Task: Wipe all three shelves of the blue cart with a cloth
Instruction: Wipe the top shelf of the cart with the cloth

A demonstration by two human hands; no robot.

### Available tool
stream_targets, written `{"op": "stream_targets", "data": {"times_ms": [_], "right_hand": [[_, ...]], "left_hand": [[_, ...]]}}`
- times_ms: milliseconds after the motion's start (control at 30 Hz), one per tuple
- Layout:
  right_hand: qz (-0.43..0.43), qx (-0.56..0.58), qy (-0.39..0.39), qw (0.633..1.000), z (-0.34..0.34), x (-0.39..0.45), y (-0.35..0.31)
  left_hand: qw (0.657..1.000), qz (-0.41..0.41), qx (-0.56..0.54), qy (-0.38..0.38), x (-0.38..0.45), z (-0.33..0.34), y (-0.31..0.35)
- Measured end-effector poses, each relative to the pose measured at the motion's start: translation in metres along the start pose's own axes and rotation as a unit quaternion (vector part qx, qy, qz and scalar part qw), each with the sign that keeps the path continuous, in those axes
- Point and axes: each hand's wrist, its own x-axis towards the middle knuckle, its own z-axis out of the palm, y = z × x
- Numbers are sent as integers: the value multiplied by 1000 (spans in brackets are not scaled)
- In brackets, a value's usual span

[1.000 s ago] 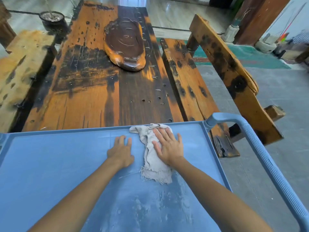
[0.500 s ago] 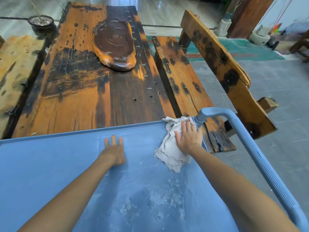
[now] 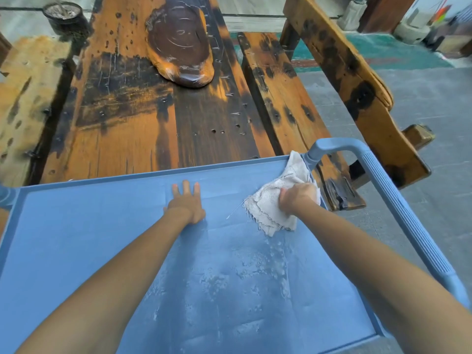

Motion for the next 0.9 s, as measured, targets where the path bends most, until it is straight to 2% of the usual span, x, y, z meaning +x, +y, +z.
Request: {"op": "stream_targets", "data": {"times_ms": [200,267,333,367,467,500,533,600,633,667,700,733,800,900], "right_hand": [[20,89,-72,993,15,-29,19],[40,180,-142,972,23,-37,30],[67,294,-217,929,26,-42,42],[71,365,-214,903,28,-44,46],[87,507,-273,813,43,-53,54],[95,509,-264,814,47,-56,55],[97,479,-230,842,51,-58,54],[100,334,-112,930,55,-58,49],[94,275,-21,957,58,-56,47],[73,267,77,958,60,-53,46],[28,296,164,941,63,-50,45],[-28,335,217,917,67,-47,42],[-95,386,243,885,81,-45,36],[-70,357,249,898,103,-48,16]], "left_hand": [[1000,0,-1,1,1,1,-1],[1000,4,1,4,0,-1,1],[1000,6,-2,11,-3,-2,0],[1000,7,-2,17,-6,-2,-1],[998,32,25,55,-15,-5,-5],[996,46,32,67,-17,-7,-9],[995,60,26,74,-20,-9,-14],[992,89,-41,81,-25,-14,-28],[988,101,-86,85,-28,-14,-37],[982,112,-120,94,-30,-14,-48],[978,118,-135,110,-33,-11,-61],[976,118,-133,129,-37,-6,-77],[973,105,-119,166,-46,7,-109],[970,17,-99,224,-66,31,-172]]}}
